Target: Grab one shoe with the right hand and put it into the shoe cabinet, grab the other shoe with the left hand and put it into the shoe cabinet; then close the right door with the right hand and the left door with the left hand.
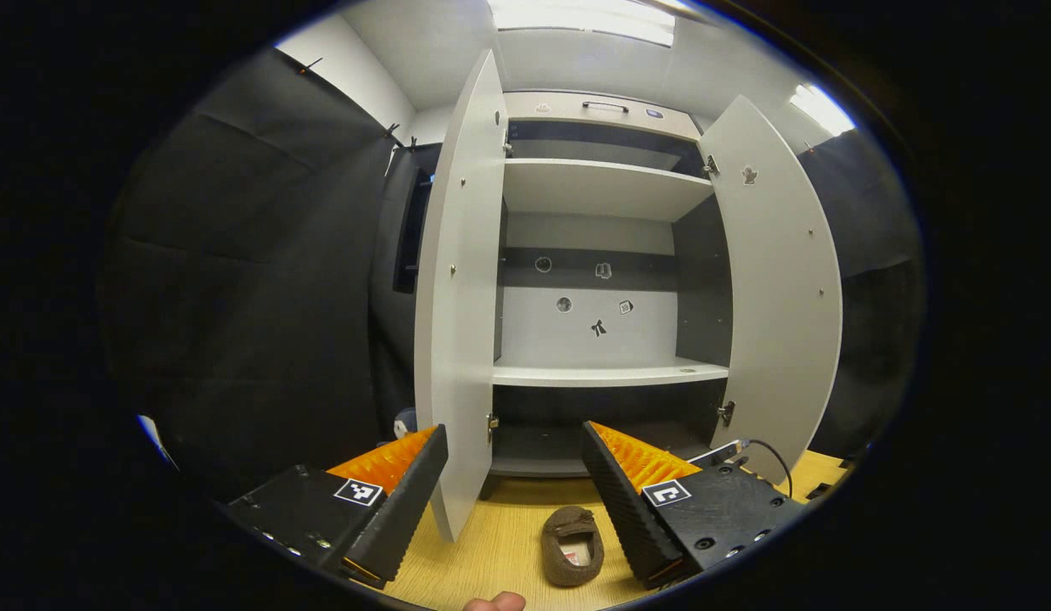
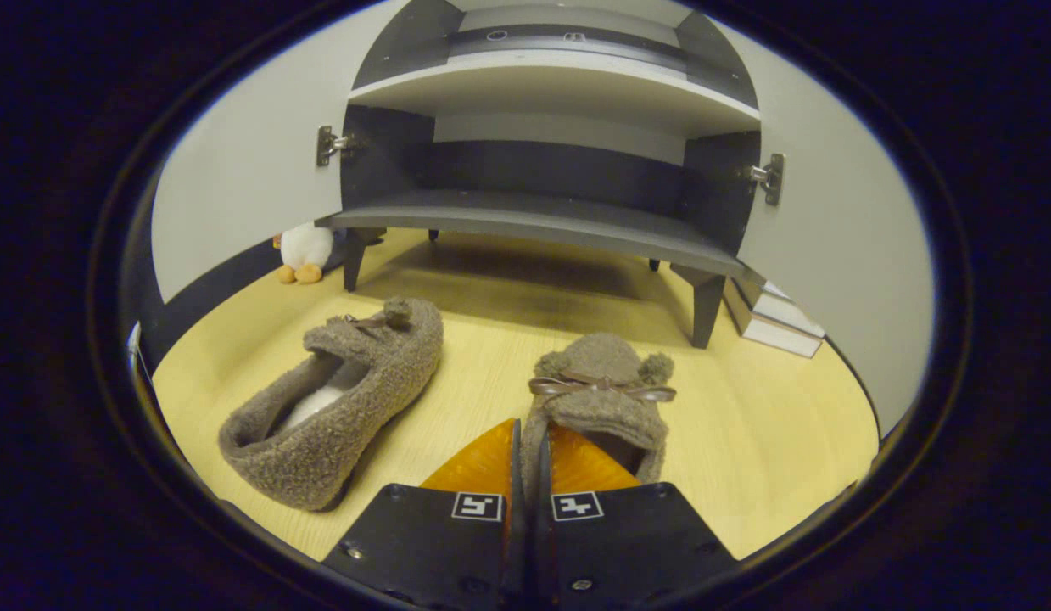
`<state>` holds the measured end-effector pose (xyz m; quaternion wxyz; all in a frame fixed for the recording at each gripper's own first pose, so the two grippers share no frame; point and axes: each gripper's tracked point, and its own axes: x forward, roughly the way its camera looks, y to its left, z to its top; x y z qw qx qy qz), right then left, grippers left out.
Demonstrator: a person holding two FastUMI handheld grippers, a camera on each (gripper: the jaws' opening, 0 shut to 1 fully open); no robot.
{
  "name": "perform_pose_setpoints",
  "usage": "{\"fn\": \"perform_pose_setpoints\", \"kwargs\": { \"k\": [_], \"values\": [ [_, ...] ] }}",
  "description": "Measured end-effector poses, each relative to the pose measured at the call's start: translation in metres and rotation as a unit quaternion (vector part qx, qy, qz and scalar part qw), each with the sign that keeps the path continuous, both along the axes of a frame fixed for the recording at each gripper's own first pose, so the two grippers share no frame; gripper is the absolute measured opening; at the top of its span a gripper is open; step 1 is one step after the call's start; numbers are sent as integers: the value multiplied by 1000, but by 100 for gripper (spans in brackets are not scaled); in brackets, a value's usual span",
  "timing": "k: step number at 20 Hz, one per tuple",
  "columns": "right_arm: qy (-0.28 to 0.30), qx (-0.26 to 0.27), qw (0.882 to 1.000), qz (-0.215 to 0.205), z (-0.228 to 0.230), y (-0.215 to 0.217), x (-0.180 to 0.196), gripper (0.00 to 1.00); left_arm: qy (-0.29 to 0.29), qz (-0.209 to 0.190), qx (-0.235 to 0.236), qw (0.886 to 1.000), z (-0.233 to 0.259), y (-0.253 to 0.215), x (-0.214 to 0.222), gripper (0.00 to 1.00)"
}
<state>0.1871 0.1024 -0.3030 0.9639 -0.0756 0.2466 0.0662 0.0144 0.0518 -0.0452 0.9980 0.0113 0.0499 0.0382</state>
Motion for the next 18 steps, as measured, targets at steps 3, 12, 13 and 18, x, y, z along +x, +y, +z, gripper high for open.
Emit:
{"fn": "perform_pose_setpoints", "kwargs": {
  "k": [3,12,13,18],
  "values": [
    [-55,-3,998,30,58,-3,-9,7,5,-10,-8,1000,-4,-9,2,95],
    [-151,8,985,79,253,7,-26,7,-14,-39,-15,999,3,-41,5,95],
    [-157,3,984,84,271,10,-21,7,-15,-41,-16,999,3,-43,5,95],
    [-198,-14,977,78,363,18,51,7,-19,-43,-8,999,4,-46,3,95]
  ]
}}
